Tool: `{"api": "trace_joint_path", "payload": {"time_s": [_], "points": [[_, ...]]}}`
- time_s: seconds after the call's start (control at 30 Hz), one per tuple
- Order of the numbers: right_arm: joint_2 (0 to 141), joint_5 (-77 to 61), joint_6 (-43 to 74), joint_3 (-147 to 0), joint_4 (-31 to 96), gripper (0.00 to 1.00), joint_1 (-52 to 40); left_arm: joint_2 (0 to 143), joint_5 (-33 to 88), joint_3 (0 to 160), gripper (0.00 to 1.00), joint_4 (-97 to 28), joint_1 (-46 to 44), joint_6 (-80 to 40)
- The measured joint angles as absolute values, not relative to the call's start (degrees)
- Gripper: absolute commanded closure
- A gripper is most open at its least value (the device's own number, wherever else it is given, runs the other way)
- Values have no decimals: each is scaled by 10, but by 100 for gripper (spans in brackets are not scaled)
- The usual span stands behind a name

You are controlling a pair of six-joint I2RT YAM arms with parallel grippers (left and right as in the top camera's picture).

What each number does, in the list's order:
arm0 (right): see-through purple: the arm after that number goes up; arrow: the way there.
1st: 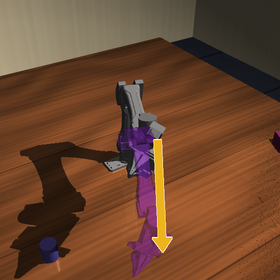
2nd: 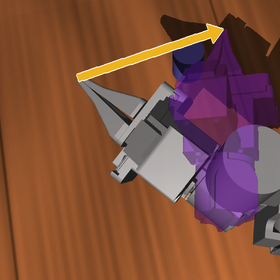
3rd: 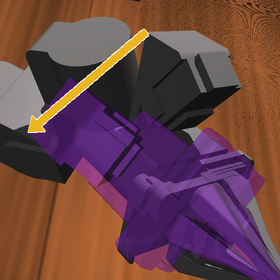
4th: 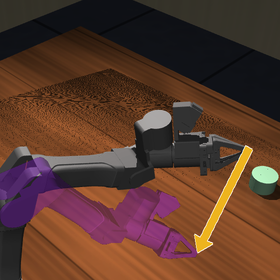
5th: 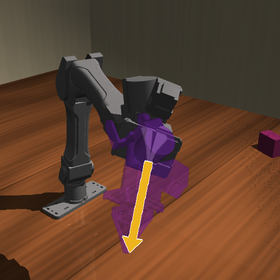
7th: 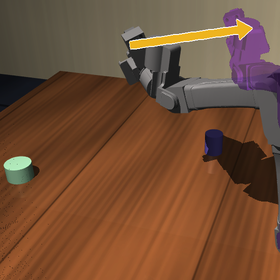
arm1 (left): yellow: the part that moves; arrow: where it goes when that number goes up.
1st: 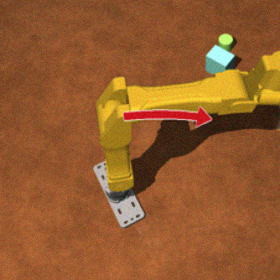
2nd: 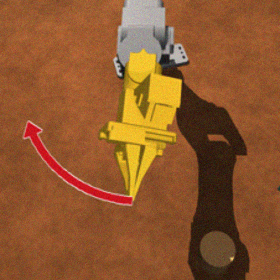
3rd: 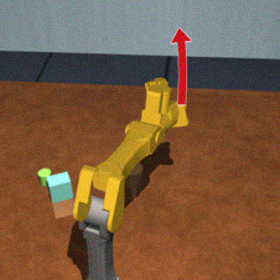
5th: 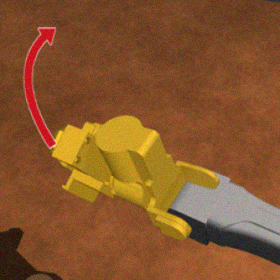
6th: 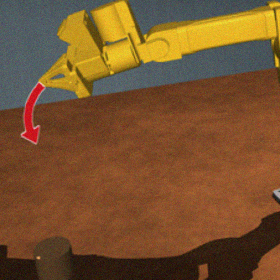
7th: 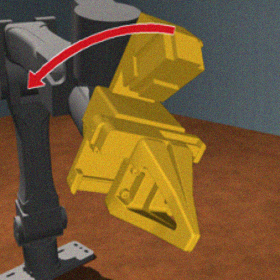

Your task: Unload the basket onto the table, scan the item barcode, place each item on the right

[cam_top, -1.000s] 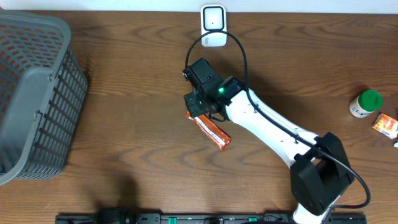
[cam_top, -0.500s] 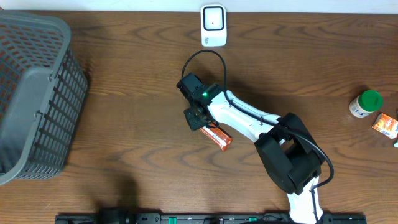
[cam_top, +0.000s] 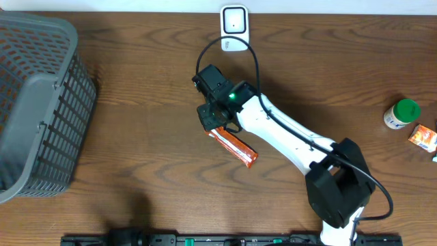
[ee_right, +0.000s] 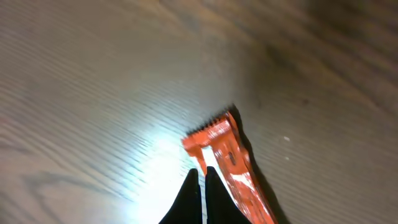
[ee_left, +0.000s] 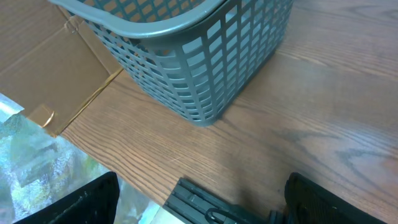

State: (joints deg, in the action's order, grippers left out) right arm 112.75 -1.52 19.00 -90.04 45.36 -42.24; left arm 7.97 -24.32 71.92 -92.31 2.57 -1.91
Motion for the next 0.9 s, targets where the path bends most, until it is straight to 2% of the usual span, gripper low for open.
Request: {"api": "trace_joint_path", "payload": {"time_s": [0.37,0.67,0.83,0.87,0.9], "points": [[1209,-15,190,-858,442,99,-432,80,-243,719,14,-923,26,-19],[1206,-17,181,-881,481,99,-432,80,-243,719,14,-923,26,-19],[1152,-17,171,-908,484,99,-432,80,-243,719,14,-923,26,-19],[1142,-16,170,-911,484,95,-432,80,-243,719,14,-923,26,-19],[1128,-15,169,-915,486,86,-432,80,-243,719,14,-923,26,-19]]}}
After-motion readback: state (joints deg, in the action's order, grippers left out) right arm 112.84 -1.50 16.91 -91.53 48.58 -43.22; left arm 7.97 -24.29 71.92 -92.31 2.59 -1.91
